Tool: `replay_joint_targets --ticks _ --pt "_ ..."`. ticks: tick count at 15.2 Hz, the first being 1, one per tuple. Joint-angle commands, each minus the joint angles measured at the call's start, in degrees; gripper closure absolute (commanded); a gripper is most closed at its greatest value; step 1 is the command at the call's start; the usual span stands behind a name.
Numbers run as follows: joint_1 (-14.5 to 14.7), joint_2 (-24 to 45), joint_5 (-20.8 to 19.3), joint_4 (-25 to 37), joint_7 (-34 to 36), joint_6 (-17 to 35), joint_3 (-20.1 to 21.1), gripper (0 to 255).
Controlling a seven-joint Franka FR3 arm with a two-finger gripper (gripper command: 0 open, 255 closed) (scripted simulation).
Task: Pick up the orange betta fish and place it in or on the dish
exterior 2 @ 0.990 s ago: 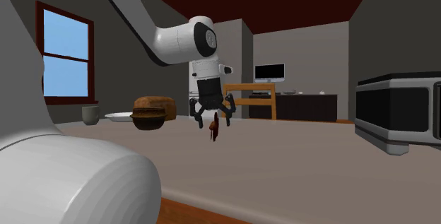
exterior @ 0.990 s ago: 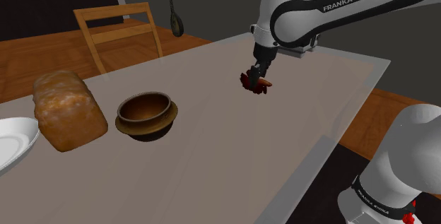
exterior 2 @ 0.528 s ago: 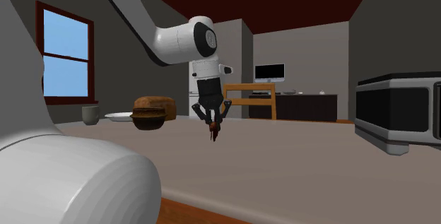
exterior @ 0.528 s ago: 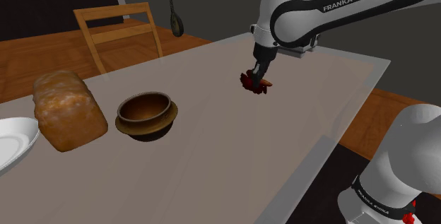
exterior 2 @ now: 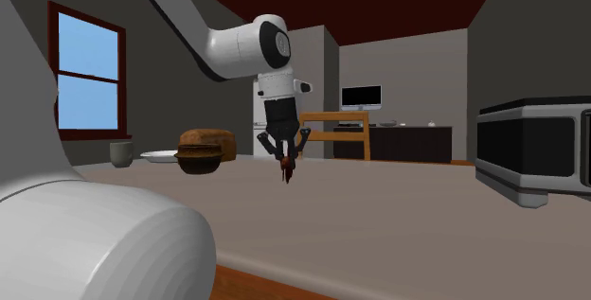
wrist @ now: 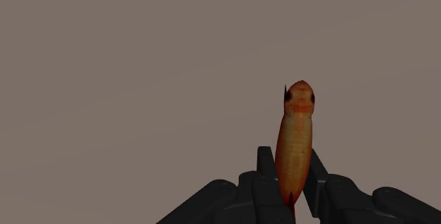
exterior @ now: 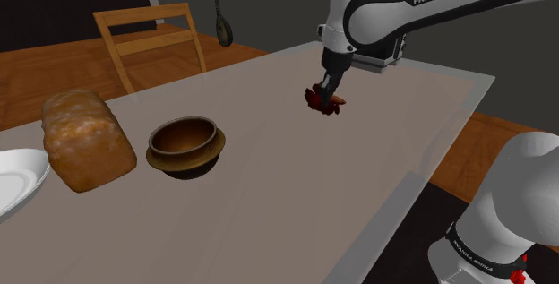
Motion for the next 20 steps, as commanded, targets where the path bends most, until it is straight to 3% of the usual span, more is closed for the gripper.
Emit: replay_joint_targets --ticks 1,20 --pt "0.04 -0.31 0.08 1.30 -0.08 -1.63 0.02 255" --pt "0.10 -0.35 0.52 15.93 -1.12 -16.27 0.07 255"
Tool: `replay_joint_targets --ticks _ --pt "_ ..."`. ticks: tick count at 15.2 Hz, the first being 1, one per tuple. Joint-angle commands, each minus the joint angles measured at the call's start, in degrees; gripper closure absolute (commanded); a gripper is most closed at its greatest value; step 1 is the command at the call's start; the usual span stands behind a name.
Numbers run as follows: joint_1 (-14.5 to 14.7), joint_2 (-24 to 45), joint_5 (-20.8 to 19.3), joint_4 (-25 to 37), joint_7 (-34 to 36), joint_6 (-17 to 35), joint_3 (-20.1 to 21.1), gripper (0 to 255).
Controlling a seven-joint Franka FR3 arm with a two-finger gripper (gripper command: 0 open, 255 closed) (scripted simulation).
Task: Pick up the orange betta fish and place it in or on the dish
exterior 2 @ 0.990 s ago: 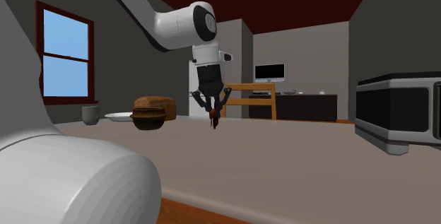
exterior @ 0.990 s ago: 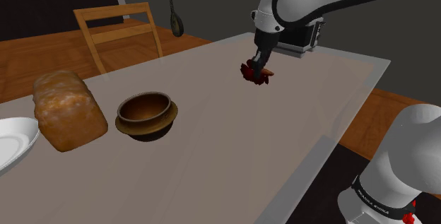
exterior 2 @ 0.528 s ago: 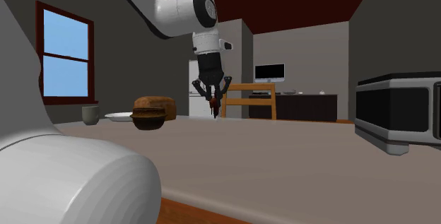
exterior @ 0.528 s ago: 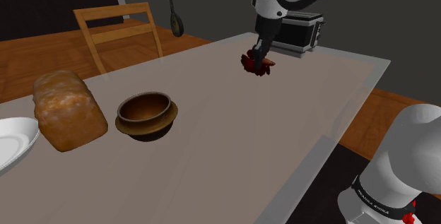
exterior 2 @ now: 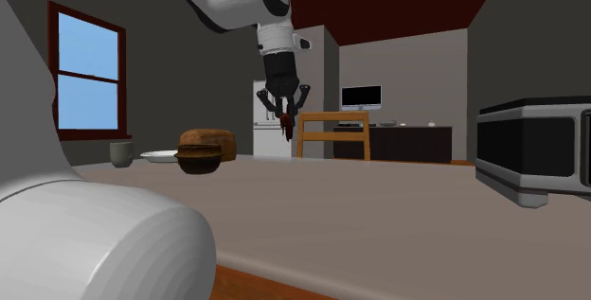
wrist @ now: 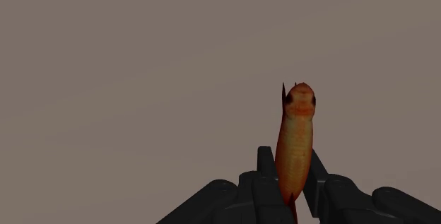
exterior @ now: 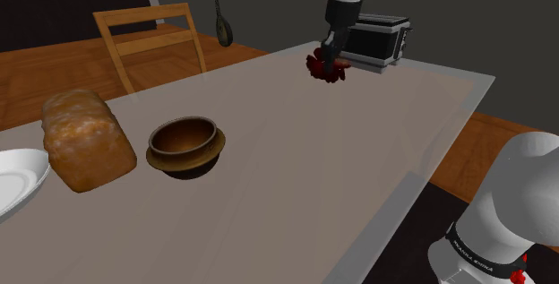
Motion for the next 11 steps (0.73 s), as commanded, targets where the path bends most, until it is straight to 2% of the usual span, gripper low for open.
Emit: replay_joint_targets --ticks 1,9,11 --pt "-0.03 0.34 0.01 1.77 -0.18 -1.45 -0.06 255" --pt "-0.06 1.56 0.08 8.42 -0.52 -6.87 -0.01 255" --pt "0.72 3.09 0.43 9.84 2.18 -6.94 2.04 255"
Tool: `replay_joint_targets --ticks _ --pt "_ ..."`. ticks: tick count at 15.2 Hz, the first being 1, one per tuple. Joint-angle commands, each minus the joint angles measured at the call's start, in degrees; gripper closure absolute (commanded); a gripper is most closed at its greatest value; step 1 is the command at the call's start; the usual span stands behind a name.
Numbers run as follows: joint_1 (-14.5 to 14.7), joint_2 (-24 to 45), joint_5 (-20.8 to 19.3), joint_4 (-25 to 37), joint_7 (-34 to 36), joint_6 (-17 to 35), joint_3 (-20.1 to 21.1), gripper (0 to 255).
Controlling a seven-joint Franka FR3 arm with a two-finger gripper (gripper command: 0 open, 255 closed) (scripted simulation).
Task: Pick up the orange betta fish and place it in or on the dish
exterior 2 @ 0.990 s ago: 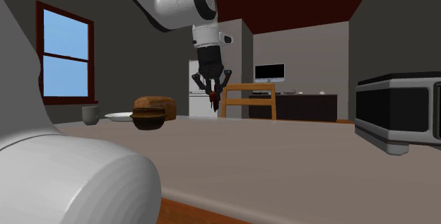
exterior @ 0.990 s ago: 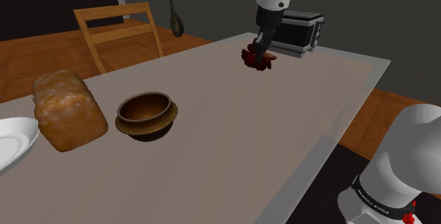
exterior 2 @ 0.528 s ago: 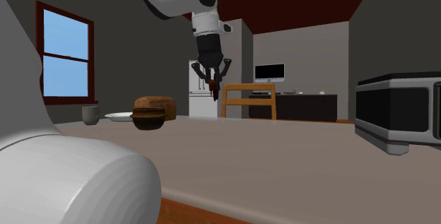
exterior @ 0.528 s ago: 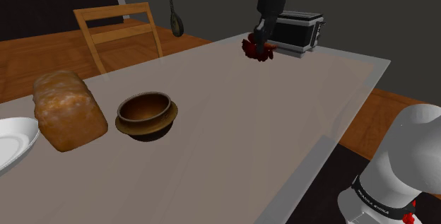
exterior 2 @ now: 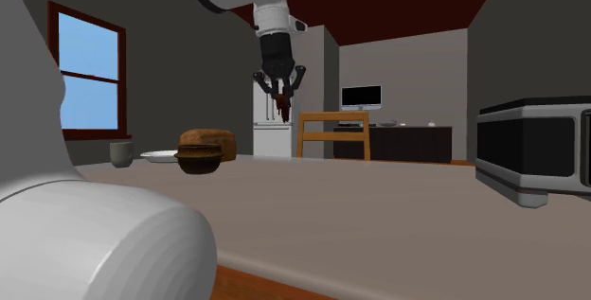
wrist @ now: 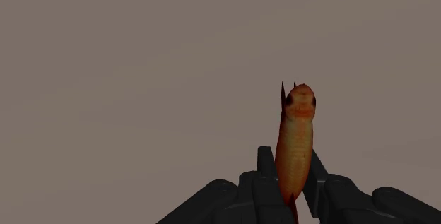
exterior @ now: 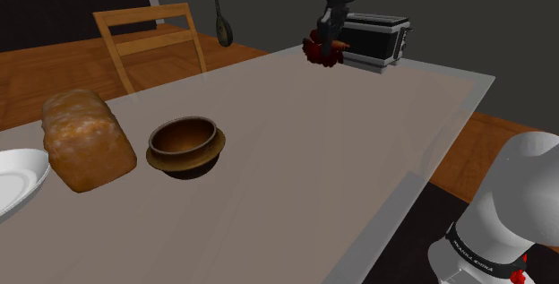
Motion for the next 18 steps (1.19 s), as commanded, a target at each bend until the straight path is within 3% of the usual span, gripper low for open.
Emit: replay_joint_targets --ticks 1,10,18 --pt "0.70 1.44 0.28 1.45 2.53 -0.18 1.90 255" --pt "4.01 11.57 -0.34 11.83 14.80 -1.43 10.78 255" --pt "8.15 24.90 -4.84 26.81 25.98 -4.95 17.87 255"
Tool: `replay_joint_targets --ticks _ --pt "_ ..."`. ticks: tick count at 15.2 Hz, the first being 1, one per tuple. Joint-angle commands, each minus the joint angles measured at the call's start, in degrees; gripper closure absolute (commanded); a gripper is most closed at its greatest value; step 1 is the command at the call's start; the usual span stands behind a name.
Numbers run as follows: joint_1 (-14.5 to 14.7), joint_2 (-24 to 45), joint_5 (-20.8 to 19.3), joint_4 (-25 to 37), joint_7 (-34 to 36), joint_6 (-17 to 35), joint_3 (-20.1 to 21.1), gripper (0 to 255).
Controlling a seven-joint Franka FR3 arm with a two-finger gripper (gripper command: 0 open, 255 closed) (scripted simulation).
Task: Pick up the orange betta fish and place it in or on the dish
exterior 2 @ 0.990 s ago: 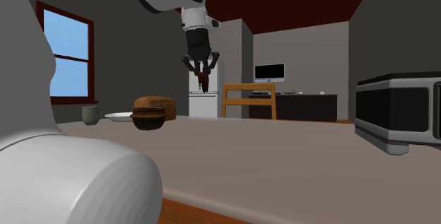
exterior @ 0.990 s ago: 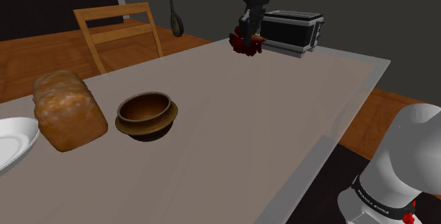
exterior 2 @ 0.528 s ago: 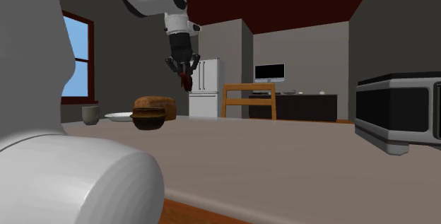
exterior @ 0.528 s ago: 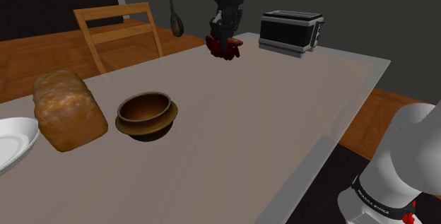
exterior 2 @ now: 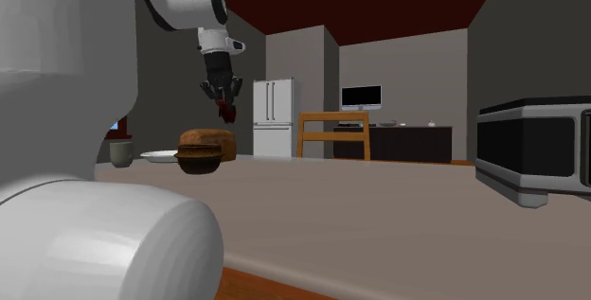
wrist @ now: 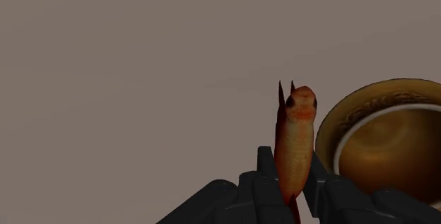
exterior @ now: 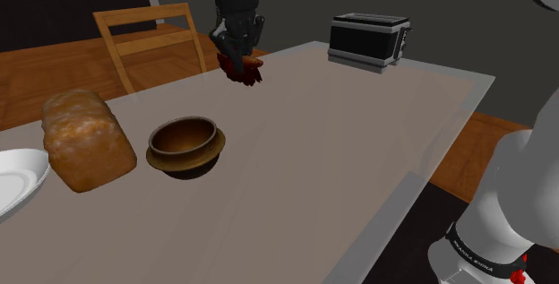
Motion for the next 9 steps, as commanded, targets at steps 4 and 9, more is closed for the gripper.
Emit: replay_joint_targets --ticks 4,9 --pt "4.35 10.44 -4.75 12.67 6.91 -4.07 3.60 255" --pt "12.26 24.50 -11.49 32.17 12.06 -11.48 5.19 255"
